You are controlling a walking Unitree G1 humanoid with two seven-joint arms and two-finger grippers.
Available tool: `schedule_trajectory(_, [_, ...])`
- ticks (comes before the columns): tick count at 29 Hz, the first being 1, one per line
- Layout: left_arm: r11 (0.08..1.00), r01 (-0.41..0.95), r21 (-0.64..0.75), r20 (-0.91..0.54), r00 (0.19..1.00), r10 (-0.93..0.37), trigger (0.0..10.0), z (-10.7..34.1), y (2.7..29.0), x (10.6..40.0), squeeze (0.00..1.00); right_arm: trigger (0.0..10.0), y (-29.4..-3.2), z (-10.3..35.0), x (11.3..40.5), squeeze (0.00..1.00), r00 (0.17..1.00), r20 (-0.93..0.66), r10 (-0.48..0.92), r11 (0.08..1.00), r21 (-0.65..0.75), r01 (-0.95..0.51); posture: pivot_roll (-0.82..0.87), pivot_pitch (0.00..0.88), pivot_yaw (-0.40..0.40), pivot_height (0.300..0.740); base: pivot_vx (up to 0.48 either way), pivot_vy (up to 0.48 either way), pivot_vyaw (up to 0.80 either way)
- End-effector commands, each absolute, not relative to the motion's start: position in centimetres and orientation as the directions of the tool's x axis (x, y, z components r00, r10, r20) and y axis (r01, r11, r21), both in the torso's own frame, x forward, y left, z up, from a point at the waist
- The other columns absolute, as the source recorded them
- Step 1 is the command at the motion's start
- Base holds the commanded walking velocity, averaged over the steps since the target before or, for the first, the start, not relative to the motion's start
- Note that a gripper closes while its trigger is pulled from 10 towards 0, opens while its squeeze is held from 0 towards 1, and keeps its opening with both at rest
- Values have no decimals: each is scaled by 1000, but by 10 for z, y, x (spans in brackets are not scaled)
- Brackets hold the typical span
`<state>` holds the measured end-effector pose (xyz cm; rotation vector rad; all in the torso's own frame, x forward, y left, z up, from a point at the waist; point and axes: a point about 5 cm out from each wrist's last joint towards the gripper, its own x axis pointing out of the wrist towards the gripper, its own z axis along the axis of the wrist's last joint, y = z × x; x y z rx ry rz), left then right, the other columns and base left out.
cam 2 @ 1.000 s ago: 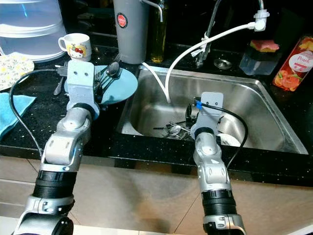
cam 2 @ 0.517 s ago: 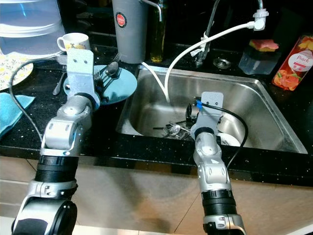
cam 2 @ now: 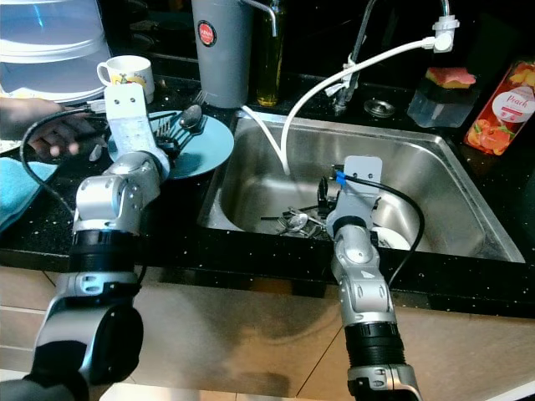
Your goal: Kitchen organization
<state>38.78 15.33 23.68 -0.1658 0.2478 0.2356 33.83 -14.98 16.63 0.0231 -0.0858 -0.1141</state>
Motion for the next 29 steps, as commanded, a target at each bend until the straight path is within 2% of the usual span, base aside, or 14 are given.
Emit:
schedule_trajectory(1, [956, -282, -85, -326, 914, 241, 10000, 228, 155, 389, 0, 10000, -152, 169, 339, 0, 989, 86, -121, 993, 29, 119, 198, 0, -91, 740, 0, 0, 0])
schedule_trajectory(3, [952, -306, -15, -360, 890, 280, 10000, 220, 160, 389, 0, 10000, -152, 170, 339, 0, 989, 88, -121, 992, 29, 119, 198, 1, -91, 740, 0, 0, 0])
schedule_trajectory(7, [952, -306, 28, -412, 864, 289, 10000, 208, 164, 387, 0, 10000, -153, 168, 339, 0, 989, 86, -121, 992, 29, 119, 199, 5, -90, 740, 0, 0, 0])
schedule_trajectory(8, [953, -301, 35, -416, 863, 287, 9608, 207, 164, 386, 0, 10000, -153, 168, 339, 0, 989, 85, -122, 992, 29, 120, 199, 5, -90, 740, 0, 0, 0])
schedule_trajectory(9, [953, -299, 51, -417, 860, 293, 6863, 206, 165, 386, 0, 10000, -152, 168, 338, 0, 989, 85, -122, 992, 30, 120, 199, 5, -90, 740, 0, 0, 0])
schedule_trajectory(11, [953, -299, 51, -417, 860, 293, 6863, 206, 165, 386, 0, 10000, -152, 168, 338, 0, 989, 85, -122, 992, 30, 120, 199, 5, -90, 740, 0, 0, 0])
schedule_trajectory(12, [952, -296, 74, -419, 857, 299, 1647, 204, 165, 386, 0, 10000, -152, 168, 338, 0, 989, 84, -123, 992, 31, 120, 198, 8, -91, 740, 0, 0, 0])
schedule_trajectory(13, [952, -296, 74, -419, 857, 299, 1647, 204, 165, 386, 0, 10000, -152, 168, 338, 0, 989, 84, -123, 992, 31, 120, 198, 8, -91, 740, 0, 0, 0])
schedule_trajectory(14, [953, -289, 89, -419, 857, 299, 314, 203, 166, 387, 0, 10000, -152, 169, 338, 0, 989, 85, -122, 992, 32, 119, 198, 8, -91, 740, 0, 0, 0])
schedule_trajectory(16, [953, -288, 92, -421, 856, 300, 0, 202, 166, 387, 0, 10000, -152, 169, 338, 0, 989, 86, -121, 992, 33, 119, 199, 7, -91, 740, 0, 0, 0])
schedule_trajectory(23, [957, -248, 149, -332, 899, 285, 0, 212, 160, 388, 0, 10000, -155, 173, 339, 0, 985, 100, -139, 990, 40, 136, 201, 8, -91, 740, 0, 0, 0])
schedule_trajectory(28, [967, -213, 137, -249, 938, 242, 0, 223, 153, 390, 0, 10000, -169, 172, 337, 0, 967, 86, -241, 970, 39, 239, 199, 9, -90, 740, 0, 0, 0])
schedule_trajectory(29, [968, -190, 165, -173, 960, 218, 8784, 234, 147, 389, 0, 10000, -194, 169, 333, 0, 911, 63, -409, 913, 39, 407, 197, 10, -90, 740, 0, 0, 0])
